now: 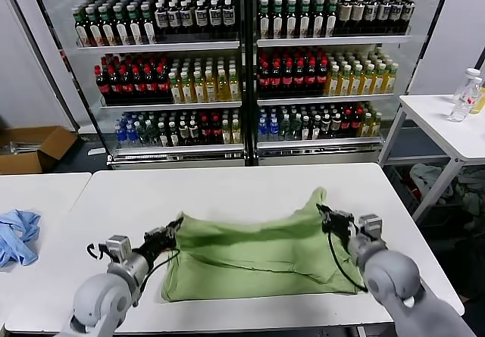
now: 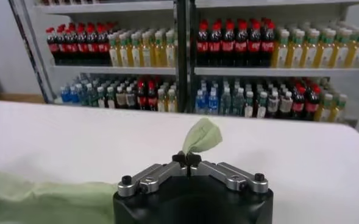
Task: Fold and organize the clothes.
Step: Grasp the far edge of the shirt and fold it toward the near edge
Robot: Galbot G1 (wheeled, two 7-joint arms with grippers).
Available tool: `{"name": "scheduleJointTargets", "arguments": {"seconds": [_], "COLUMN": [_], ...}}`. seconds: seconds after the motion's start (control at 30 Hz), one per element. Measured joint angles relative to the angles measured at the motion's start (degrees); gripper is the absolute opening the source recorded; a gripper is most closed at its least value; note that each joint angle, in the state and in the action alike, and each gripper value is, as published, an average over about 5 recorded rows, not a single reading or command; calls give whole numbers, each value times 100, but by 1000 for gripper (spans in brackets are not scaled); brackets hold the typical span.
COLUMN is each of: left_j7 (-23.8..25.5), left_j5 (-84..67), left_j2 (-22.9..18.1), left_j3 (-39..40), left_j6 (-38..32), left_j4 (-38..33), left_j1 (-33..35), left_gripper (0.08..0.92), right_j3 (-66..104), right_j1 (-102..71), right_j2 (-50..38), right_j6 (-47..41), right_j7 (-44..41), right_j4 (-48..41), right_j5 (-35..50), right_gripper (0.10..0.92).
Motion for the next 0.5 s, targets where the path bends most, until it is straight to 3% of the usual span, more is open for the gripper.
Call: {"name": "scheduleJointTargets", "arguments": {"seconds": [0.17, 0.5], "left_j7": [65, -395], "left_j5": [442, 1374], "left_j2": [-51, -461], "left_j3": [2, 105], "left_j6": [4, -311], "left_j4": [-78, -237], "left_j1": [285, 749], "left_gripper": [103, 375], "right_j3": [163, 480], "right_j1": [-484, -1211], "right_j2": [68, 153], "right_j6": [-68, -109], "right_j7": [46, 34], "right_j4": [203, 604], "right_j5": [-195, -593], "right_gripper": [127, 388]}}
